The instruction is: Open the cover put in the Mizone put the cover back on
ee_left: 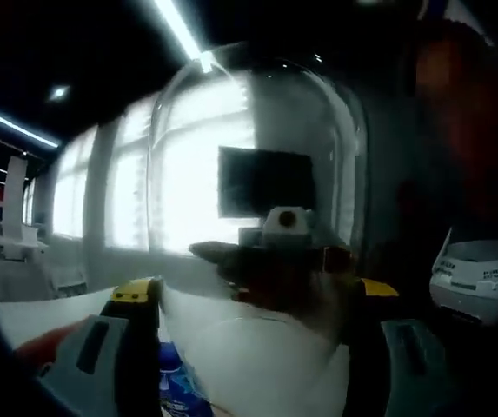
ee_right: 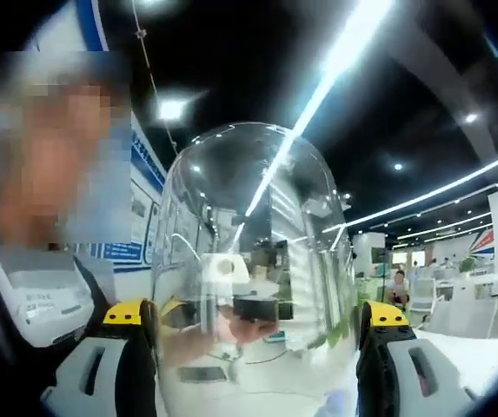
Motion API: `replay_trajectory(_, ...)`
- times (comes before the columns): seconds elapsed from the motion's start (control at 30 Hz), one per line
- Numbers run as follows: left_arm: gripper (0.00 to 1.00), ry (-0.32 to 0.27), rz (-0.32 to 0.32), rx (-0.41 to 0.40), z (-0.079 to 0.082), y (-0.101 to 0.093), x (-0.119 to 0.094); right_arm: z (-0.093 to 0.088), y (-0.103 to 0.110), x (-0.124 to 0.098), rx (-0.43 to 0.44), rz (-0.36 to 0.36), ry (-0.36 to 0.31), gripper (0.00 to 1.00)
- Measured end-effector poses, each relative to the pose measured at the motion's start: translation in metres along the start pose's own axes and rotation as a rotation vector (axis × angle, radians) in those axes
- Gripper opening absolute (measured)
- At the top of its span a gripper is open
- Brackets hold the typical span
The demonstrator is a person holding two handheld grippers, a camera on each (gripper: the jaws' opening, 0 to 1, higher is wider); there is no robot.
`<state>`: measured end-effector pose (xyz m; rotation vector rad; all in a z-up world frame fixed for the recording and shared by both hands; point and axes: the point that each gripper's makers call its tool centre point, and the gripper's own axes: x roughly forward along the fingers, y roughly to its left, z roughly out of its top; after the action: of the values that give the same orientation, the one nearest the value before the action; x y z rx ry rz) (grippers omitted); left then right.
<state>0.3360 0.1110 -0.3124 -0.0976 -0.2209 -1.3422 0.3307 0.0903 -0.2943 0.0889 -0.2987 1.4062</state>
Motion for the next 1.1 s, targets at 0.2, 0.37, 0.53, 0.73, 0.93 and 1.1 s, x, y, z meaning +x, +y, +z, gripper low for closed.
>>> replay_trajectory(0.2,0.75,-0.009,0.012,0.023,0.004,0.015,0.003,0.002,-0.014,0.005,-0.017,0.017,-0.007,0.9)
replay_trajectory(0.37,0.75,-0.006,0.017,0.023,-0.002,0.029,0.005,-0.006,-0.027,0.004,-0.009,0.018,-0.012,0.9)
replay_trajectory(0.53,0.75,-0.014,0.027,0.016,-0.005,0.044,0.008,-0.01,-0.043,0.004,0.01,0.019,-0.04,0.9)
replay_trajectory(0.73,0.75,0.0,0.041,0.003,-0.013,0.056,0.009,-0.02,-0.056,0.005,0.033,0.02,-0.066,0.9)
replay_trajectory(0.93,0.75,0.025,0.049,0.003,-0.027,0.064,0.006,-0.035,-0.062,0.005,0.043,0.026,-0.05,0.9)
replay_trajectory(1.1,0.75,0.043,0.058,-0.005,-0.039,0.073,0.006,-0.048,-0.07,0.004,0.064,0.029,-0.045,0.9)
